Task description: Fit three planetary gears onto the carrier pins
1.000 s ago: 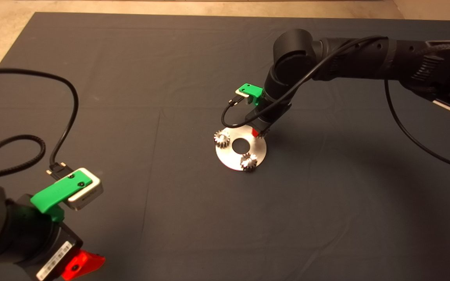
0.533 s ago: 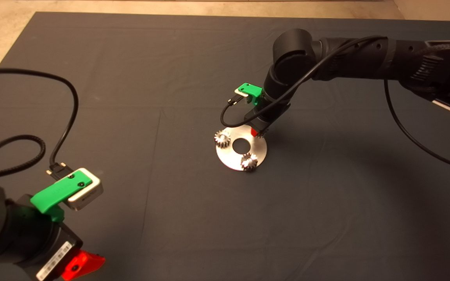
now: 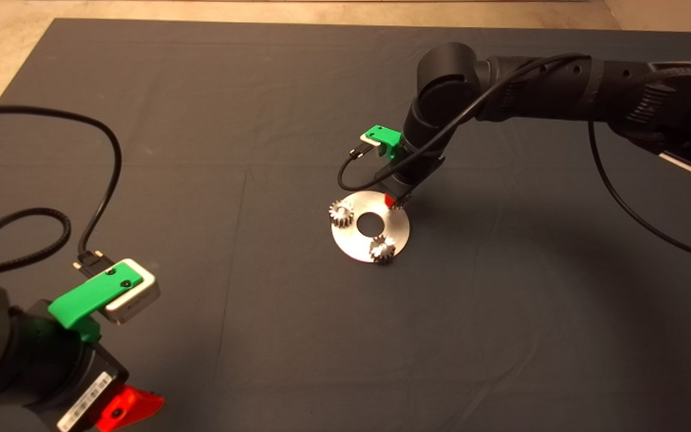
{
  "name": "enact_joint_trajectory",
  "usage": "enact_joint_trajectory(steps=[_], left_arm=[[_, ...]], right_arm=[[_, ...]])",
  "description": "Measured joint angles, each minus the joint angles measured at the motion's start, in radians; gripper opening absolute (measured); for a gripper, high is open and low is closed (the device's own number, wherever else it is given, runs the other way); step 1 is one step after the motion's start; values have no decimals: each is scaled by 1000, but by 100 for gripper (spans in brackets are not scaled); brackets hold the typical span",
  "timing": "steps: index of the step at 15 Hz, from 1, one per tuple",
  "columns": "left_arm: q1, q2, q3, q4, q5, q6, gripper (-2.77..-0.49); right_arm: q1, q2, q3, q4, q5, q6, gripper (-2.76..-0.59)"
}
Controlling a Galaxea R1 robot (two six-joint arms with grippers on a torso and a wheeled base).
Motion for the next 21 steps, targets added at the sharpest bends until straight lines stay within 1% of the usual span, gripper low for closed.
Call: enact_joint_trajectory(steps=[6,8,9,12,21], left_arm=[[0,-4,0,-9,-5,8,-49],[0,-10,0,-14,-9,11,-49],[0,-10,0,-15,-15,18,-49],[0,-10,0,-15,-20,18,-49],[0,-11,0,-15,-22,18,-49]], right_arm=[[-1,0,0,0,0,0,-242],[-1,0,0,0,0,0,-242],[-1,0,0,0,1,0,-242],[-1,0,0,0,1,0,-242],[-4,11,0,-7,1,-4,-242]])
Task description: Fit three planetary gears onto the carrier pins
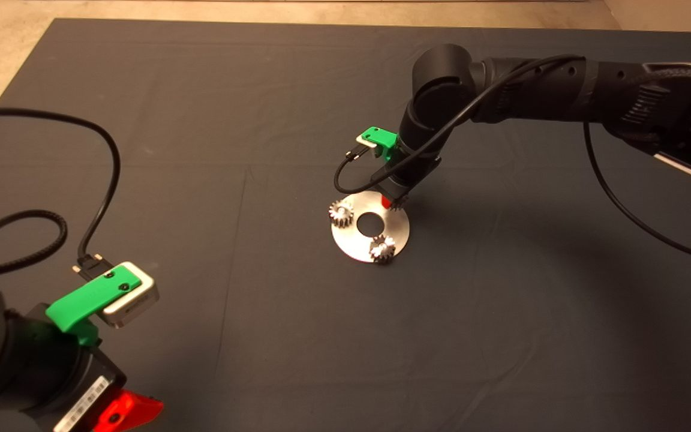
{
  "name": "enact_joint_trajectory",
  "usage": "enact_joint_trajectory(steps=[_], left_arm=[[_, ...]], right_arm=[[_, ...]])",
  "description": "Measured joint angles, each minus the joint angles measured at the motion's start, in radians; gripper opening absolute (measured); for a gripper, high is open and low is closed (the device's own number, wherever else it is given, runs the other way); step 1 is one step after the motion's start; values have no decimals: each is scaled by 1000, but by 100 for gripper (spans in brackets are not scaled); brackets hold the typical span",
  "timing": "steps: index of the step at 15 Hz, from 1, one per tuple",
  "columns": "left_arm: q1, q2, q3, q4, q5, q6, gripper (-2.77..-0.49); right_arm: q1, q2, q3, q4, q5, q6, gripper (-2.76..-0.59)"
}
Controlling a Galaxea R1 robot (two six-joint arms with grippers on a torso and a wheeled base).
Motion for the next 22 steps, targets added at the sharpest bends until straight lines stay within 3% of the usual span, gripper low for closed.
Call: enact_joint_trajectory(steps=[15,19,22], left_arm=[[0,0,0,-14,-11,4,-49],[0,0,0,-15,-12,5,-49],[0,-2,0,-19,-12,6,-49]], right_arm=[[1,0,-1,-17,-3,-11,-242],[22,0,-2,-21,-6,-12,-242],[21,1,-2,-23,-6,-12,-242]])
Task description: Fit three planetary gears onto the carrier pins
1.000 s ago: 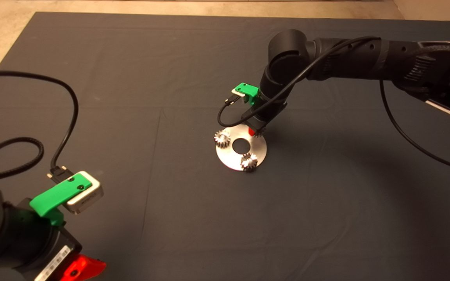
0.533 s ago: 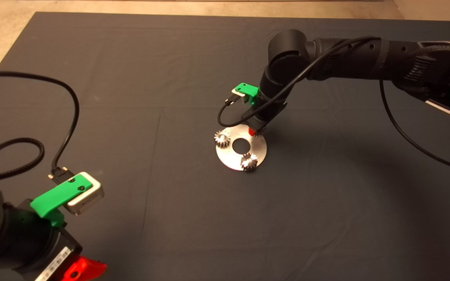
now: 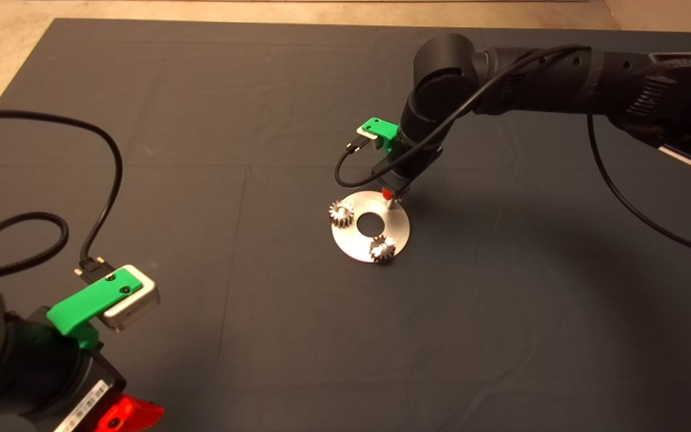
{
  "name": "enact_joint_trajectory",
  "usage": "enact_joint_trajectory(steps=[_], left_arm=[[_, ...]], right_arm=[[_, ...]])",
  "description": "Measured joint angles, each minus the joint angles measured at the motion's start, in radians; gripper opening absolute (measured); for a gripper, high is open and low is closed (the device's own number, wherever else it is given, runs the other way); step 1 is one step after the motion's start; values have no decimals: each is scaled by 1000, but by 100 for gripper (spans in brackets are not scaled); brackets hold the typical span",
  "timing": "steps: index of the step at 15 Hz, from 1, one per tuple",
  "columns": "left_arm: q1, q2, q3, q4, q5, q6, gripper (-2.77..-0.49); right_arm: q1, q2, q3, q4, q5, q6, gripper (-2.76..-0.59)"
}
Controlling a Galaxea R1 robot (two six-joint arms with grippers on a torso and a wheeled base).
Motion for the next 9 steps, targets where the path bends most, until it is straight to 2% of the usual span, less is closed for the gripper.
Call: enact_joint_trajectory(steps=[9], left_arm=[[0,-6,0,-3,0,1,-49]], right_arm=[[-5,0,0,0,0,-2,-242]])
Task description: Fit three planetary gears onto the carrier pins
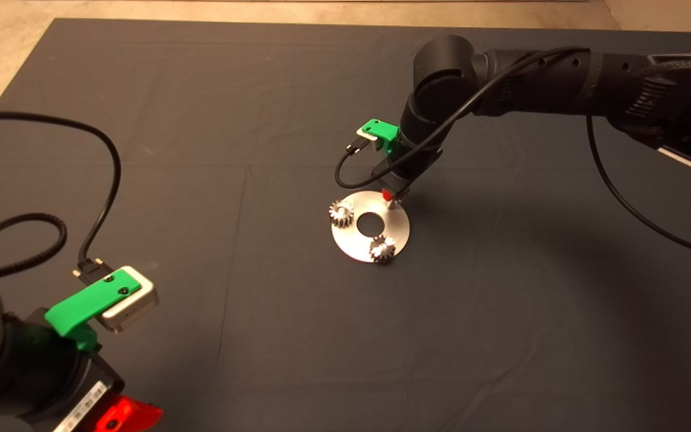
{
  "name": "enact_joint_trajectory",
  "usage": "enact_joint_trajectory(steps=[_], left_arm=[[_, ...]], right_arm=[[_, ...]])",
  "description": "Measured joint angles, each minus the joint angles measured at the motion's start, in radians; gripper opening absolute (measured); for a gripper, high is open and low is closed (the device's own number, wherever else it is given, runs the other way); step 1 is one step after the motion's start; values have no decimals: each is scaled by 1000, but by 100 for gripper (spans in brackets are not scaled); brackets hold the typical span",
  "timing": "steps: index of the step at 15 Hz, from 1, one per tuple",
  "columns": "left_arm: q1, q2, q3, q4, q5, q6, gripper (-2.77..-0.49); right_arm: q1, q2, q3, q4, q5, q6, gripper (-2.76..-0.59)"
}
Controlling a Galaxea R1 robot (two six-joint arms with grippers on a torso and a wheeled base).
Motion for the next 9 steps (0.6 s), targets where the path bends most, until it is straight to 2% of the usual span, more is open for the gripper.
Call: enact_joint_trajectory(steps=[3,9], left_arm=[[0,0,0,0,0,4,-49],[0,-3,0,0,-6,4,-49]], right_arm=[[-17,0,0,-1,1,0,-241],[-20,1,0,-3,5,0,-242]])
